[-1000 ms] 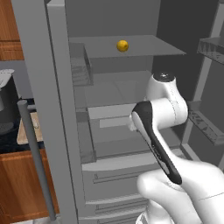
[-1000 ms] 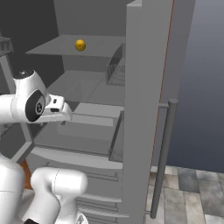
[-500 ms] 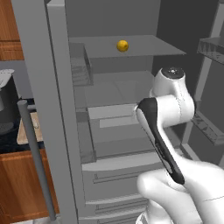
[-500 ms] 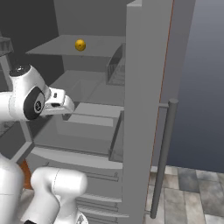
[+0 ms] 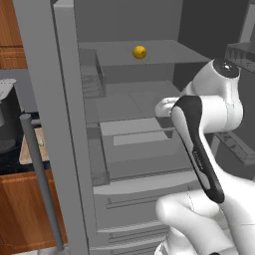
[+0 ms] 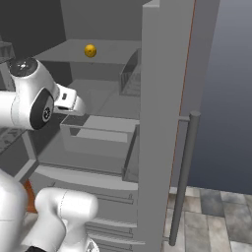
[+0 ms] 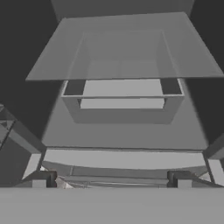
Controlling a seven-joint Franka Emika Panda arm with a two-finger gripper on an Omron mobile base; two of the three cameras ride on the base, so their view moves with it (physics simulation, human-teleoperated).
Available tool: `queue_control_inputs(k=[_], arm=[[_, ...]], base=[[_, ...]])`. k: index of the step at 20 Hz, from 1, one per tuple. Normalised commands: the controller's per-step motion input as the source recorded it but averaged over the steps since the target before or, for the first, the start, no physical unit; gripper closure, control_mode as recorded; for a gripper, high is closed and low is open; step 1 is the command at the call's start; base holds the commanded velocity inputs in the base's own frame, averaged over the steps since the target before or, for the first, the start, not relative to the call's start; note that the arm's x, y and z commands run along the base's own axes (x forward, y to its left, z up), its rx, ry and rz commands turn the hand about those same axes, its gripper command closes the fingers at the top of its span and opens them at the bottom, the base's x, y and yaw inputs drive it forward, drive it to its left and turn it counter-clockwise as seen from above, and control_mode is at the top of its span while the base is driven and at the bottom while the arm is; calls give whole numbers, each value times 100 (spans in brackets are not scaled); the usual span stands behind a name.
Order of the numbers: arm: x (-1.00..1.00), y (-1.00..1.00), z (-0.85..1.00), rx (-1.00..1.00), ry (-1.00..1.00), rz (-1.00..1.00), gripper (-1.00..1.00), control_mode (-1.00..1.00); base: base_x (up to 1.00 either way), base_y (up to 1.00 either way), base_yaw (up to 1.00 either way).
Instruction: Retrieve a lemon from the fridge and place it on the cutting board with the fish.
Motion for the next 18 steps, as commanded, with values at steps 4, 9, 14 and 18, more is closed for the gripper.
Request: queue_control_inputs(k=[4,9,14,18], arm=[[0,6,45,-23,-25,-4,-100,-100],[0,-1,71,-2,-23,-1,-100,-100],[0,0,67,10,-9,0,-100,-100],[0,0,56,3,-2,0,-100,-100]], base=[[0,0,0],[0,0,0],[0,0,0],[0,0,0]])
